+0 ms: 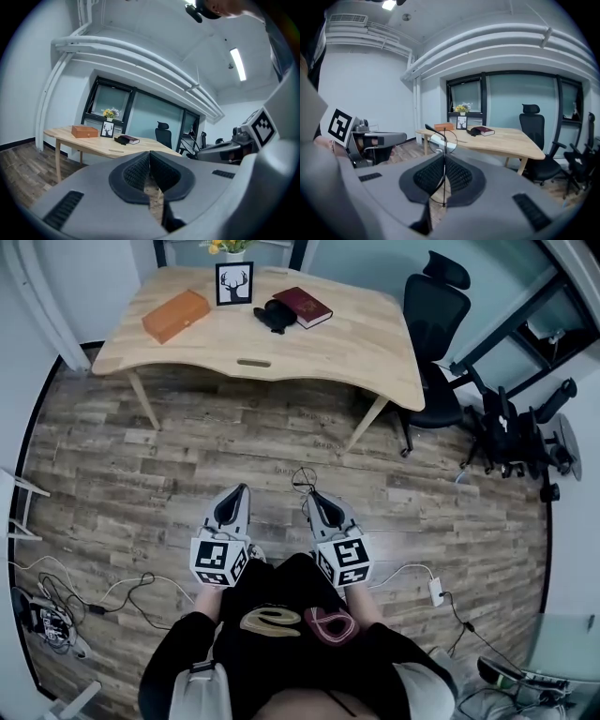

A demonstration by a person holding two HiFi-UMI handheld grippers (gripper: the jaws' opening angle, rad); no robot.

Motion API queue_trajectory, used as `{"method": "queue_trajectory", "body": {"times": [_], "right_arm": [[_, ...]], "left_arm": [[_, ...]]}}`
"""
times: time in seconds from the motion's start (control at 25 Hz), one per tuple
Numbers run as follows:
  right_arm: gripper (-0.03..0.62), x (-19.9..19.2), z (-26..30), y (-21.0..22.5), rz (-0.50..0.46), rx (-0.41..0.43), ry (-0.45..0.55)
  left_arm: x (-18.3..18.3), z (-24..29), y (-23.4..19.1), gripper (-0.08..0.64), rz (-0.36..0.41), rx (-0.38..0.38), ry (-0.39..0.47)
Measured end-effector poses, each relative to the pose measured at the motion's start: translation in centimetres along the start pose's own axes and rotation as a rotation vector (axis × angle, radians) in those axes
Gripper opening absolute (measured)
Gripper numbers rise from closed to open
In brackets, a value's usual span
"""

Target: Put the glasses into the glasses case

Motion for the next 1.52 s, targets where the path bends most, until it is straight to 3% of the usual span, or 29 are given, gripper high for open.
{"method": "queue_trajectory", "body": {"times": [0.4,0.8,1.16,1.52], "right_arm": [[0.017,0.5,2.3,-1.2,-0.015,0.01,-0.029],[0.017,2.2,6.4,-0.9,-0.062,0.048,-0.027],[0.017,4.0,11.0,1.8,-0.084,0.091,-0.03],[0.017,7.7,16.3,6.8,-0.092,0.117,-0.022]], "left_arm": [[0.4,0.1,-1.8,0.018,-0.008,-0.01,-0.007],[0.8,0.9,-4.8,0.018,-0.02,0.053,-0.005],[1.6,4.4,-7.1,0.018,-0.032,0.122,-0.001],[4.6,10.5,-9.2,0.018,-0.03,0.167,0.0]]}}
Point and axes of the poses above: the fingertips, and each gripper's own axes: z forward along the fingers, y to its right, x out of its top, the point moved 2 cm from there along -z, backward along the fingers, and after that the axes turned 6 degrees about -y, right-handed, at the moved point
